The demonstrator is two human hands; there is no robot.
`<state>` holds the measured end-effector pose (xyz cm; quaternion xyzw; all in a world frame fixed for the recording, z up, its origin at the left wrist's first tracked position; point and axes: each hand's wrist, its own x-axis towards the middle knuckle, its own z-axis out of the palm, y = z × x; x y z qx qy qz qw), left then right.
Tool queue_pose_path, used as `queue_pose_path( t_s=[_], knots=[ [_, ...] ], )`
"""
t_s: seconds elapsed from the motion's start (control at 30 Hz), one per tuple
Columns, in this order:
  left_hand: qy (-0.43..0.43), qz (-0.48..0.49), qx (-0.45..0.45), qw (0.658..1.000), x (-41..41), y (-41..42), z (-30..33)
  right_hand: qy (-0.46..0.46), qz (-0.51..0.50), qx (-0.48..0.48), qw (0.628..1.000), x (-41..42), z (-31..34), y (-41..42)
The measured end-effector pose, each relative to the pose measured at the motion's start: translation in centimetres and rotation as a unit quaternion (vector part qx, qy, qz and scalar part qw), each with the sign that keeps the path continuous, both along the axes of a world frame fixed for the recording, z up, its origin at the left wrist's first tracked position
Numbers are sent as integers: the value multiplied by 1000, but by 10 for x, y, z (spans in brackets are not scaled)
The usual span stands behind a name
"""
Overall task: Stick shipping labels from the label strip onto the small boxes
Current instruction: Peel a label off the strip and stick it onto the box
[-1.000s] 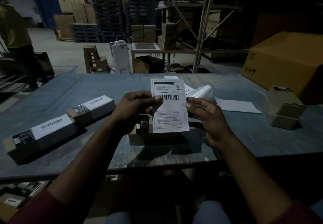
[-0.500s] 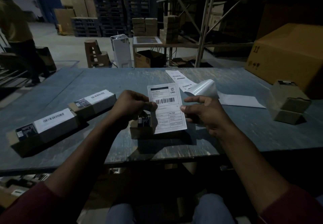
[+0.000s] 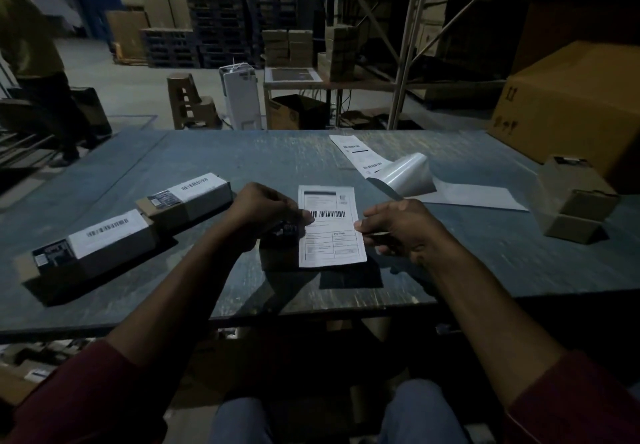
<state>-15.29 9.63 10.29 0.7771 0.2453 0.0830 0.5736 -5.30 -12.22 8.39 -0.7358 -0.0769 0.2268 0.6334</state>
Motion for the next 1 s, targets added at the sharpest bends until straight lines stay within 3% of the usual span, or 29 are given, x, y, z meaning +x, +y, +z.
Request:
queue_pose_path(
  t_s=[0.17,0.4,1.0],
  knots=[
    [19,-6,6,1000,1,0,0,-19,0,-58,998,-5,5,-1],
    [18,20,8,1000,7,1,-8,-40,-2,-67,997,-15,17,1],
    [9,29,159,987,12,-2,-17,-71,-20,-99,992,-15,13,7]
  ],
)
